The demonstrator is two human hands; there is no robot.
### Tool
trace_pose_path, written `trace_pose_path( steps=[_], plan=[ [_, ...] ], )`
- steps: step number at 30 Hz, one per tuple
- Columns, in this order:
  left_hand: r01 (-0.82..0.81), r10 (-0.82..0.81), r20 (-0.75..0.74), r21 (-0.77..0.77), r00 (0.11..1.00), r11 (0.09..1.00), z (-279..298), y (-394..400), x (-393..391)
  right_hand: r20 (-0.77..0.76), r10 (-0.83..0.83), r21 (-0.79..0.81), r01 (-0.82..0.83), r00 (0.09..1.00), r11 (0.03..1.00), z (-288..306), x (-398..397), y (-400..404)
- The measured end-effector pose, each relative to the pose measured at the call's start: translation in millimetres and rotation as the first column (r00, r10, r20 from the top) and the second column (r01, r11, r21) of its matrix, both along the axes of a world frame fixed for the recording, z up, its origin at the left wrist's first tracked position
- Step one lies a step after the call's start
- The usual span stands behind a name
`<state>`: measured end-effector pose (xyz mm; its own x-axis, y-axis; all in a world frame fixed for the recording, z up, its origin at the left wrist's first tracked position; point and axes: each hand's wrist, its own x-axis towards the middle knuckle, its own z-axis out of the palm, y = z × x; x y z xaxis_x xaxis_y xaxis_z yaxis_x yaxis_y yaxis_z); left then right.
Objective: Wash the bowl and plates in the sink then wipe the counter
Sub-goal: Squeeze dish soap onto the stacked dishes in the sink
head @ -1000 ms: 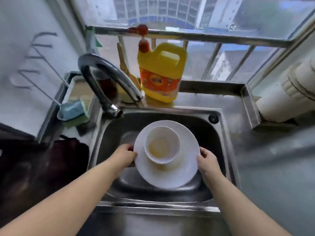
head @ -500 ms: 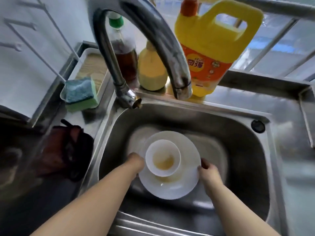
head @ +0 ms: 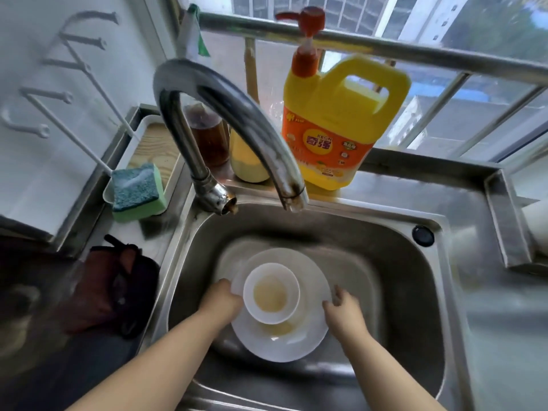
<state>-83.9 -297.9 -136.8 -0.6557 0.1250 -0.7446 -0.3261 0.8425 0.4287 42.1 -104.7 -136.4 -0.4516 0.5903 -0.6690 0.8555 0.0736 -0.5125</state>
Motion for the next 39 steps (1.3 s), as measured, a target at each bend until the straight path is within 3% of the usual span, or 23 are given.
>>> trace_pose_path(
  steps=[3, 9, 15, 19, 22, 26, 28, 33, 39],
  plan=[
    [0.053, -0.048, -0.067, 0.073, 0.997, 0.996, 25.2, -11.4, 2.5, -0.106, 0.056, 0.032, -0.053, 0.993, 0.998, 40.1, -4.8, -5.9],
    [0.138, -0.115, -0.16, 0.146, 0.98, 0.98, 73.0, -26.7, 7.5, -0.166, 0.211, 0.093, -0.198, 0.963, 0.976, 94.0, -11.2, -12.8],
    [0.155, -0.093, -0.279, 0.21, 0.956, 0.965, 109.4, -24.3, 14.2, -0.312, 0.414, 0.404, -0.275, 0.855, 0.872, 153.7, -23.0, 1.2],
    [0.138, -0.05, -0.346, 0.236, 0.937, 0.962, 133.1, -21.8, 22.2, -0.471, 0.523, 0.69, -0.073, 0.71, 0.72, 220.9, -46.7, 29.5],
    [0.132, -0.021, -0.398, 0.254, 0.917, 0.958, 150.8, -17.9, 28.8, -0.395, 0.6, 0.789, -0.077, 0.696, 0.609, 262.6, -82.9, 53.0],
    [0.138, 0.016, -0.471, 0.292, 0.882, 0.946, 175.7, -16.8, 39.1, -0.188, 0.653, 0.725, -0.345, 0.734, 0.596, 287.0, -125.6, 71.8],
    [0.144, 0.022, -0.456, 0.326, 0.89, 0.934, 184.5, -18.3, 44.2, -0.142, 0.658, 0.708, -0.389, 0.739, 0.589, 284.6, -134.4, 74.1],
    [0.166, -0.007, -0.403, 0.361, 0.915, 0.918, 190.4, -16.3, 56.2, -0.005, 0.637, 0.78, -0.395, 0.771, 0.484, 264.4, -134.1, 74.4],
    [0.184, -0.035, -0.357, 0.391, 0.933, 0.902, 181.0, -7.0, 65.3, -0.016, 0.569, 0.874, -0.265, 0.822, 0.407, 284.4, -70.3, 86.0]
  ],
)
